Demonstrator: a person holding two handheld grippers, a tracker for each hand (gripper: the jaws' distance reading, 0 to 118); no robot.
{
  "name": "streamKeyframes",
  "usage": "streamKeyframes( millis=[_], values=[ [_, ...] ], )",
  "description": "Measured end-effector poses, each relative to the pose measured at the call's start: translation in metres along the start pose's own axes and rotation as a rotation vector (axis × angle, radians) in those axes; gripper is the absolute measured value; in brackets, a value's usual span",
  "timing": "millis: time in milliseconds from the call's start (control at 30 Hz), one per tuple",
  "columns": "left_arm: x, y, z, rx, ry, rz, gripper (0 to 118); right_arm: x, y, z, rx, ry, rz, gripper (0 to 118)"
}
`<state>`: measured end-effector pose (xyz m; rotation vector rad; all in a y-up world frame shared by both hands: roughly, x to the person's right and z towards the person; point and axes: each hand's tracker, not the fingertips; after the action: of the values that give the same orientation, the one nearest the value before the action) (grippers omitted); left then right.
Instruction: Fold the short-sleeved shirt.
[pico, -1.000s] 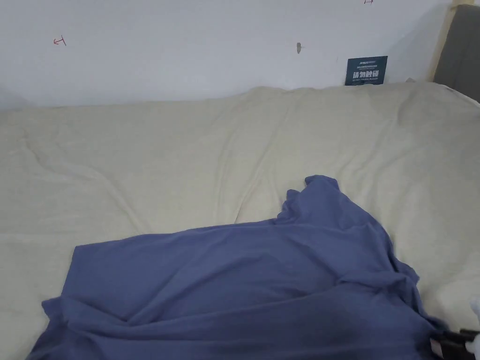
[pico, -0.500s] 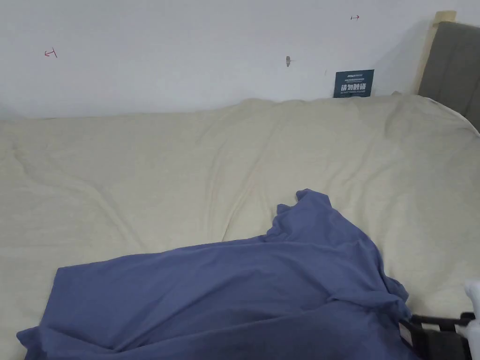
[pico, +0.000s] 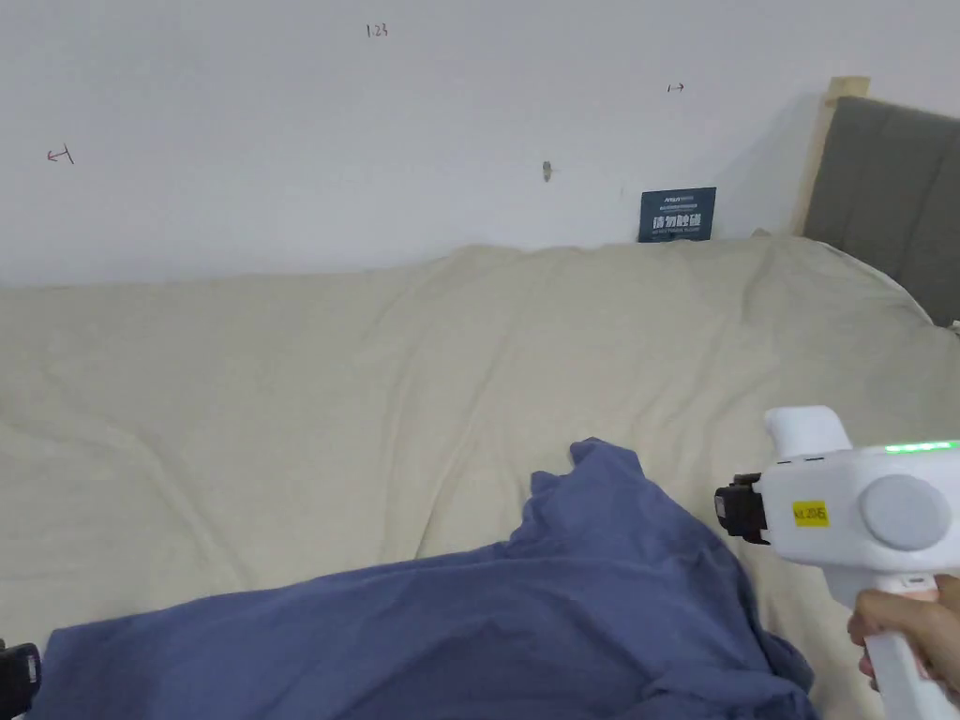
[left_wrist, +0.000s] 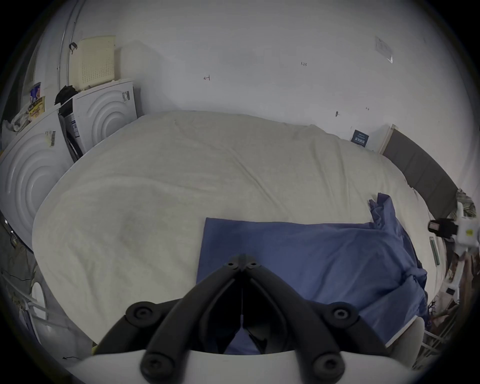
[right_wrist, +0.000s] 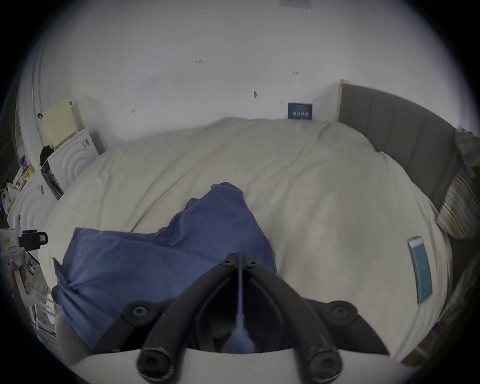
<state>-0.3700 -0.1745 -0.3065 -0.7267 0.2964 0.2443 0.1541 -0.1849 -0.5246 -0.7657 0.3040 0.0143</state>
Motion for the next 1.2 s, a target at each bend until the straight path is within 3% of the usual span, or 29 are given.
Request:
streamKeyframes(
  millis=[33,100,133,200,267,333,367,400,433,500,533,567,733,767,800,833,867,967,1200],
  values=[
    [0.002,0.001,-0.004,-0.002,0.005,0.003,0,0.000,0.008,-0.018,-0.040,0.015,0.019,25],
    [0.003,0.001,-0.009,-0.012,0.001,0.003,0,0.002,0.019,-0.054,-0.132,-0.012,0.066,93],
    [0.004,0.000,-0.012,-0.020,0.004,0.001,0,0.003,0.021,-0.068,-0.134,-0.034,0.080,100],
    [0.005,-0.001,-0.017,-0.032,0.015,-0.006,0,0.001,0.023,-0.094,-0.183,-0.071,0.107,100],
    [0.002,-0.003,-0.022,-0.056,0.020,-0.009,0,0.004,0.023,-0.116,-0.277,-0.093,0.079,100],
    [0.001,-0.005,-0.025,-0.062,0.026,-0.011,0,0.004,0.019,-0.132,-0.326,-0.077,0.064,96],
    [0.000,-0.006,-0.027,-0.073,0.028,-0.011,0,0.005,0.016,-0.139,-0.365,-0.072,0.063,83],
    [-0.001,-0.007,-0.028,-0.080,0.029,-0.010,0,0.004,0.014,-0.140,-0.366,-0.113,0.027,82],
    [-0.002,-0.008,-0.029,-0.083,0.028,-0.010,0,0.000,0.015,-0.131,-0.314,-0.095,0.022,73],
    [-0.004,-0.010,-0.032,-0.097,0.031,-0.009,0,-0.007,0.018,-0.125,-0.306,-0.085,0.095,42],
    [-0.005,-0.010,-0.034,-0.101,0.036,-0.011,0,-0.009,0.019,-0.123,-0.307,-0.097,0.137,6],
    [-0.006,-0.010,-0.035,-0.106,0.040,-0.012,0,-0.009,0.020,-0.120,-0.312,-0.104,0.146,0],
    [-0.010,0.000,-0.045,-0.109,0.051,-0.020,0,-0.012,0.025,-0.113,-0.314,-0.128,0.146,0],
    [-0.013,0.006,-0.050,-0.112,0.049,-0.023,11,-0.011,0.027,-0.108,-0.306,-0.125,0.138,0],
    [-0.016,0.014,-0.055,-0.129,0.046,-0.019,39,-0.009,0.030,-0.103,-0.300,-0.116,0.132,0],
    [-0.018,0.018,-0.059,-0.139,0.030,-0.006,86,-0.006,0.031,-0.100,-0.287,-0.108,0.124,0],
    [-0.020,0.023,-0.065,-0.139,0.020,0.004,101,-0.004,0.033,-0.095,-0.278,-0.095,0.106,0],
    [-0.022,0.039,-0.087,-0.154,0.038,0.026,101,0.003,0.035,-0.090,-0.272,-0.070,0.067,0],
    [-0.010,0.051,-0.155,-0.286,0.078,0.024,101,0.003,0.036,-0.093,-0.279,-0.064,0.057,0]
  ],
)
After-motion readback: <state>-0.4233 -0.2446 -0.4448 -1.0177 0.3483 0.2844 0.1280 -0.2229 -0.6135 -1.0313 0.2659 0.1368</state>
